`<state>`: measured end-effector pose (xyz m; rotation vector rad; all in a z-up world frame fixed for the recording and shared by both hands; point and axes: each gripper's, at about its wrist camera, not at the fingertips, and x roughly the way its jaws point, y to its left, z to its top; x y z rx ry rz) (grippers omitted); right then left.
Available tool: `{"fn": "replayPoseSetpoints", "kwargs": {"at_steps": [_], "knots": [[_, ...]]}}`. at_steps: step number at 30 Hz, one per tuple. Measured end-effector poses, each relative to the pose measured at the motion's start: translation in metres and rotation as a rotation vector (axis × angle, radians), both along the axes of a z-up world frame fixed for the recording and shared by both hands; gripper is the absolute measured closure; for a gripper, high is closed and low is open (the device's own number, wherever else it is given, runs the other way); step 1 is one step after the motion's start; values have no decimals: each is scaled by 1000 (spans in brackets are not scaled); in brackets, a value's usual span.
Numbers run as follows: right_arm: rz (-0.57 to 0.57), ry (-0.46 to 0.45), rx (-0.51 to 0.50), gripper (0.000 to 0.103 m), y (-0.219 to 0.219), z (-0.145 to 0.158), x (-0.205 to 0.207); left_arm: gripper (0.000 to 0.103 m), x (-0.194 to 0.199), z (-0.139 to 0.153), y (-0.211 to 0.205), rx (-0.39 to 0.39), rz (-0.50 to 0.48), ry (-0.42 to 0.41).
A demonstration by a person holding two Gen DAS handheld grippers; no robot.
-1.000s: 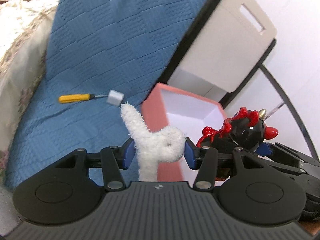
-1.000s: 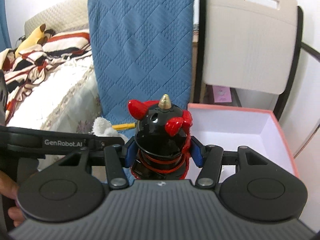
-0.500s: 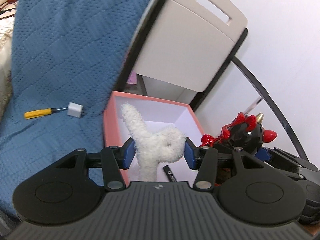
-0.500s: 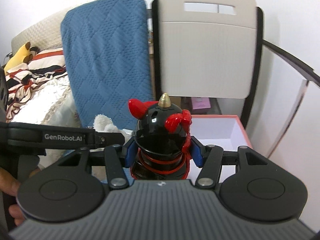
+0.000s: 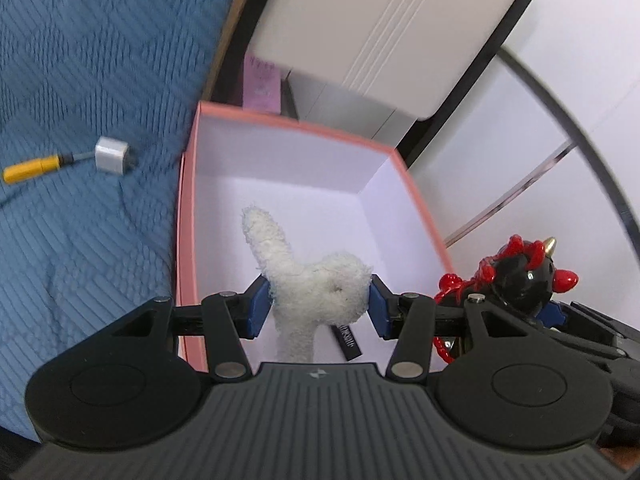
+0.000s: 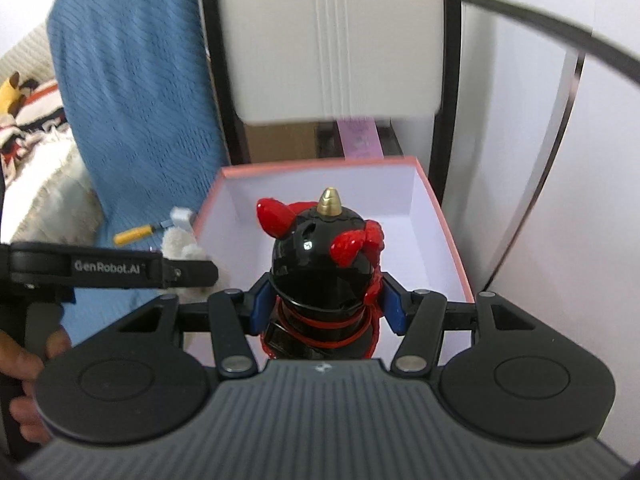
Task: Organize rigid objects
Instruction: 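Carry the hair clip and figure into the pink box with both tools, then open both tools to release the clip and figure, then withdraw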
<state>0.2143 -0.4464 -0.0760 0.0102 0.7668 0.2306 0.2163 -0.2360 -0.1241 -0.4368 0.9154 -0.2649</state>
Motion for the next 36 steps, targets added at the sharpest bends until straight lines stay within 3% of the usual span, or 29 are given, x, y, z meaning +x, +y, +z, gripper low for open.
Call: {"fn": "replayPoseSetpoints", "kwargs": {"at_steps": [9,12,19,29,36], "knots": [[-6,141,-22,45,-18,-74,35,47,30,-54,-38,46,-44,97],[-9,175,-24,45,-21,-91,41,47,40,-68,-42,11,-55,131],[-14,222,-25,44,-22,-114,51,47,49,-82,-52,60,-73,145],[-31,235,-36,39,-28,-111,49,46,46,-74,-51,68,-72,137],[-44,170,-23,39,-26,-77,36,46,30,-45,-38,73,-65,77]]}}
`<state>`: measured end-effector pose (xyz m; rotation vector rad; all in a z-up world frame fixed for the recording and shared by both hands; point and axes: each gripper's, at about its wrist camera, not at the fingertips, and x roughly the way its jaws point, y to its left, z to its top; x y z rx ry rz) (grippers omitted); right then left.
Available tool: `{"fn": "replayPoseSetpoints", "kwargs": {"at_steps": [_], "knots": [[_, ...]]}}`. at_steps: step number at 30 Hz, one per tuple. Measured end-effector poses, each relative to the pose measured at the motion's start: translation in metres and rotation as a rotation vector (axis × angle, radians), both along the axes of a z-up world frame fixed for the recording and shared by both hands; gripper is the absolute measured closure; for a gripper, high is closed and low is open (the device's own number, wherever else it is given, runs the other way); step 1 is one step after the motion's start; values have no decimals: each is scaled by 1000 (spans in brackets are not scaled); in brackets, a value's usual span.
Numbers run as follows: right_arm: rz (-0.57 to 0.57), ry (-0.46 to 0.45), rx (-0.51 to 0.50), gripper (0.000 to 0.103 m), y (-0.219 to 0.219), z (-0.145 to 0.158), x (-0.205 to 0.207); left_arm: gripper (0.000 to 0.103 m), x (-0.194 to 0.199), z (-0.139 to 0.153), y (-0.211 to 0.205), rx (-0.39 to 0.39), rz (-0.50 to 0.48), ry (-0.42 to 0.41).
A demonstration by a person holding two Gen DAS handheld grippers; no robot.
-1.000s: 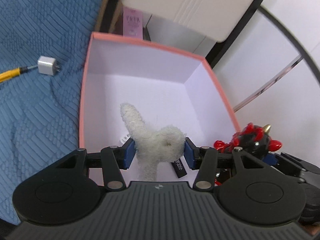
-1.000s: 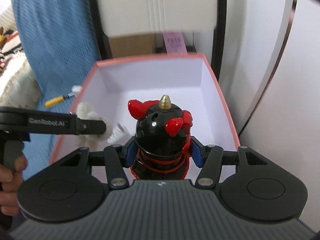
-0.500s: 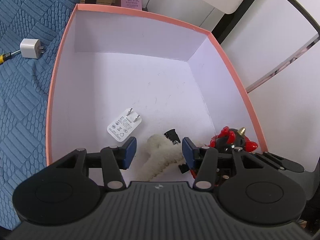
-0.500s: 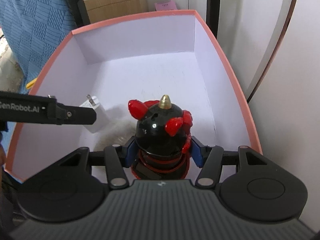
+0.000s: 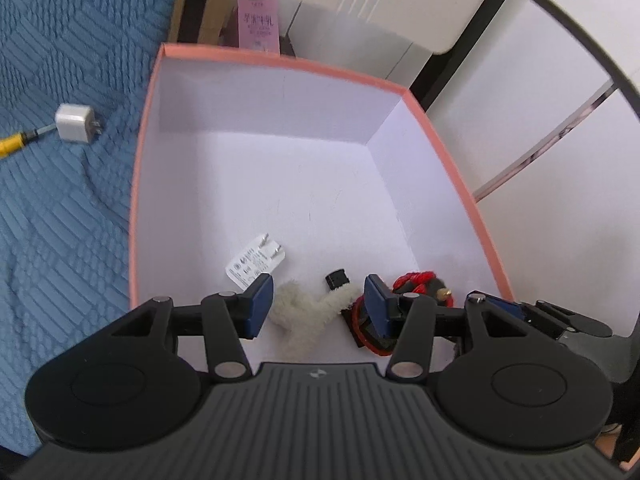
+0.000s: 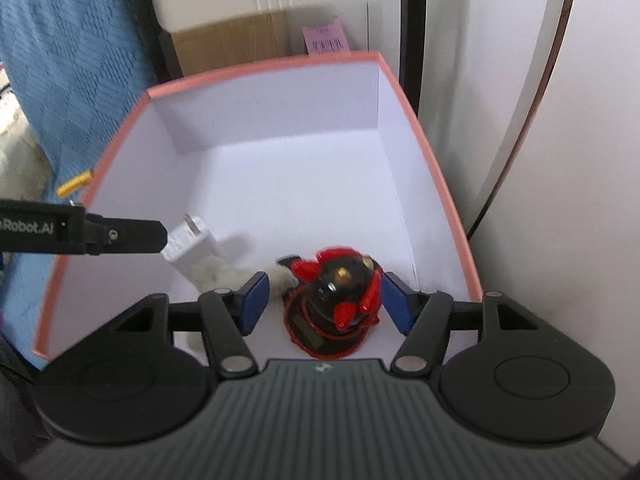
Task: Organize rigid objects
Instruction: 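Open both tools to release the clip and figure, then withdraw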
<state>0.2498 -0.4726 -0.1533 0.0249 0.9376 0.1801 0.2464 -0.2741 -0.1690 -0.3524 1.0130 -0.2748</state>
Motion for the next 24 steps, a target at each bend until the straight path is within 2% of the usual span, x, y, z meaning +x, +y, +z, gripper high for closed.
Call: {"fn": "replayPoseSetpoints", "kwargs": {"at_steps": [13,24], "knots": [[15,-160,74,39,34,90,-56,46,-63,80,45,36,29,-172],[65,-244,118,39,81,137,-112,46,-131,121,95,47,70,-263]]}}
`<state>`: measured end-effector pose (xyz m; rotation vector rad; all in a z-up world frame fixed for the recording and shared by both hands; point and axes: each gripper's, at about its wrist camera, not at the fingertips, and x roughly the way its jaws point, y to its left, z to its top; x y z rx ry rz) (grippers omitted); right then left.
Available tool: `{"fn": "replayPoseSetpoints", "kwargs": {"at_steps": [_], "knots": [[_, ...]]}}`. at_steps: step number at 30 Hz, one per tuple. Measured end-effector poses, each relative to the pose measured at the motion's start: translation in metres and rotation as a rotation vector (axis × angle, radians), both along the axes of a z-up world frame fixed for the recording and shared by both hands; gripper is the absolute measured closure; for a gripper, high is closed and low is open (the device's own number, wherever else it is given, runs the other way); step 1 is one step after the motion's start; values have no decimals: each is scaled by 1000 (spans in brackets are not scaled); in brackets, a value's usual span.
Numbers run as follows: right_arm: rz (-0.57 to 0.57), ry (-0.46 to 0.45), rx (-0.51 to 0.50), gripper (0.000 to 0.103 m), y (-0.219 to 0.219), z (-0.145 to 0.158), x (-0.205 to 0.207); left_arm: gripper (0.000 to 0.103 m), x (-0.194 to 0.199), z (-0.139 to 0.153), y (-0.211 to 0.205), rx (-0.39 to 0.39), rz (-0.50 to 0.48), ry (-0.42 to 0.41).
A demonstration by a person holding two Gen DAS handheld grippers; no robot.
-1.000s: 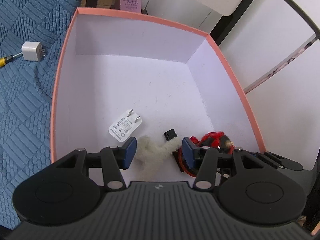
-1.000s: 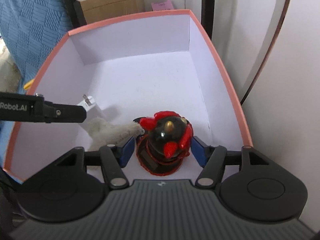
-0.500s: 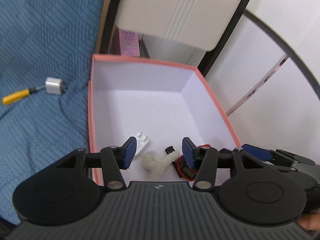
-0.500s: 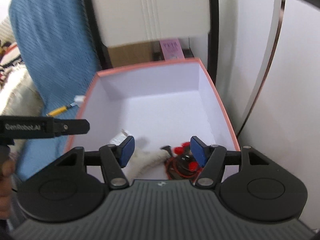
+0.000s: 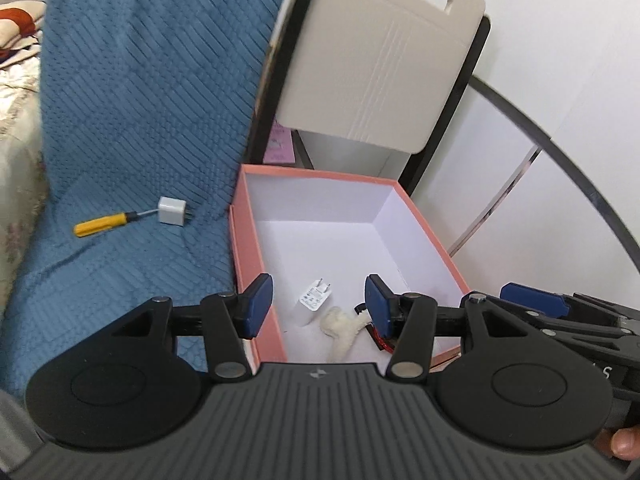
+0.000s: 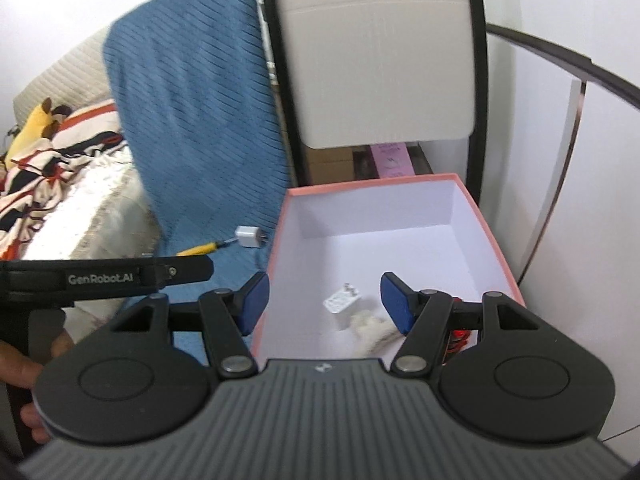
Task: Organize rigid objects
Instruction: 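Open both tools to release the clip and figure, then withdraw, then move both tools back toward the screwdriver and white plug on the seat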
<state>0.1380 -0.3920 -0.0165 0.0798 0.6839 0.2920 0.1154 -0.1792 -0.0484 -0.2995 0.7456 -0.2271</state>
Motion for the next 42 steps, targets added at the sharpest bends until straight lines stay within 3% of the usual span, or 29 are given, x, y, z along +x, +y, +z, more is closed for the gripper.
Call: {"fn": "replayPoseSetpoints", "kwargs": {"at_steps": [17,21,29,42], "knots": [[52,-87,36,39,58,18,-83,45,-96,27,66,21,68,-91],[64,-100,26,39,67,17,-92,44,-110,20,82,18,88,-83],[76,-84,10,39,87,-4,-98,29,-126,-4,110,56,133,-57],[80,-31,12,39,111,-54,-69,25,-101,-51,138,79,140,5]]}}
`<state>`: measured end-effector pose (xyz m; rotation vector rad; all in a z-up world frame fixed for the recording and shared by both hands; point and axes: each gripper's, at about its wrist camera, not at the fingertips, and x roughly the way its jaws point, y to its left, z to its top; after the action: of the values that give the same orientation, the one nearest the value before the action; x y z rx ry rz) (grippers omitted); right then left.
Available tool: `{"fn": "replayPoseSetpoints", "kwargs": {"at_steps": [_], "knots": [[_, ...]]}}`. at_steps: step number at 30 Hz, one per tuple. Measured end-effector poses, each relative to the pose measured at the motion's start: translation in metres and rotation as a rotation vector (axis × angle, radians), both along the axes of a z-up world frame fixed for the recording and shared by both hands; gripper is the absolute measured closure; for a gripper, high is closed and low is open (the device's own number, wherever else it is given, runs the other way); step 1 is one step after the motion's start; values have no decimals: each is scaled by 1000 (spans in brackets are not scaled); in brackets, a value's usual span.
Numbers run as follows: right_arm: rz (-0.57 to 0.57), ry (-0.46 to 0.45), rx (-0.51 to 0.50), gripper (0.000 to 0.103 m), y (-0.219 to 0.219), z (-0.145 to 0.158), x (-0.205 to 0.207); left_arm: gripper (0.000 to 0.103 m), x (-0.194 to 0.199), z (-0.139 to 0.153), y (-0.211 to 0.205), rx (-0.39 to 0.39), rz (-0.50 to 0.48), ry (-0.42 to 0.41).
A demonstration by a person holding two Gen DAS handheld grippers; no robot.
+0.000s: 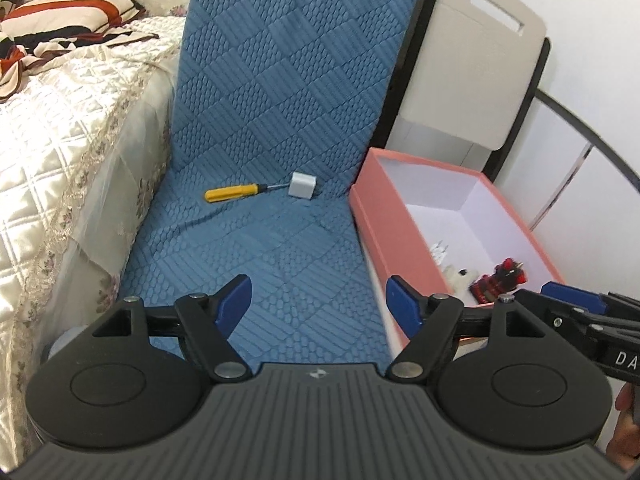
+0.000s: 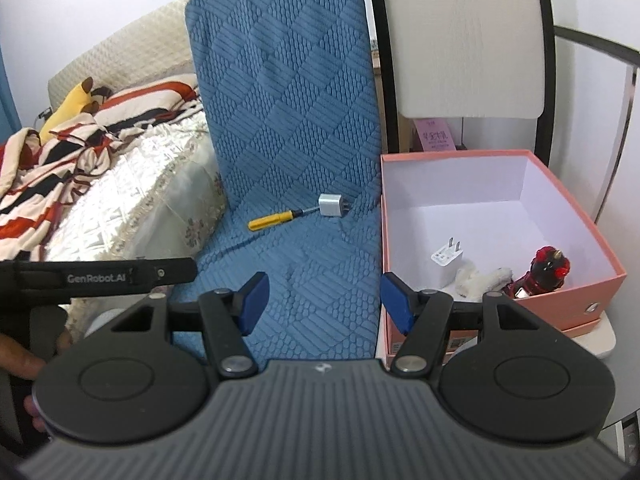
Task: Organize rigid objects
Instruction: 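Move both tools back toward the screwdriver and white plug on the seat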
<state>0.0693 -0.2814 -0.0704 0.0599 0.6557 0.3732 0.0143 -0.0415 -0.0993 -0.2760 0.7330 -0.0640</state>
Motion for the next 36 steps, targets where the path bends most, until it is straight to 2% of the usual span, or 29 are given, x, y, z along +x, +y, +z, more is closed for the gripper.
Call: {"fn": "replayPoseSetpoints", "kwargs": {"at_steps": [10,20,28,34,36], "knots": [[43,23,9,39,14,-37,38,25,43,-43,14,26,21,35],[53,-12,23,39,32,-67,89,25,98,-82,26,14,89,52],[48,-47,60,39,46,-78,131,25,152,-108,45,16,88,52],[73,-42,45,39,62,-85,161,25,188,-134,62,28,59,112],[81,-43,39,37,68,-86,170,25,202,-144,67,83,65,170]]}}
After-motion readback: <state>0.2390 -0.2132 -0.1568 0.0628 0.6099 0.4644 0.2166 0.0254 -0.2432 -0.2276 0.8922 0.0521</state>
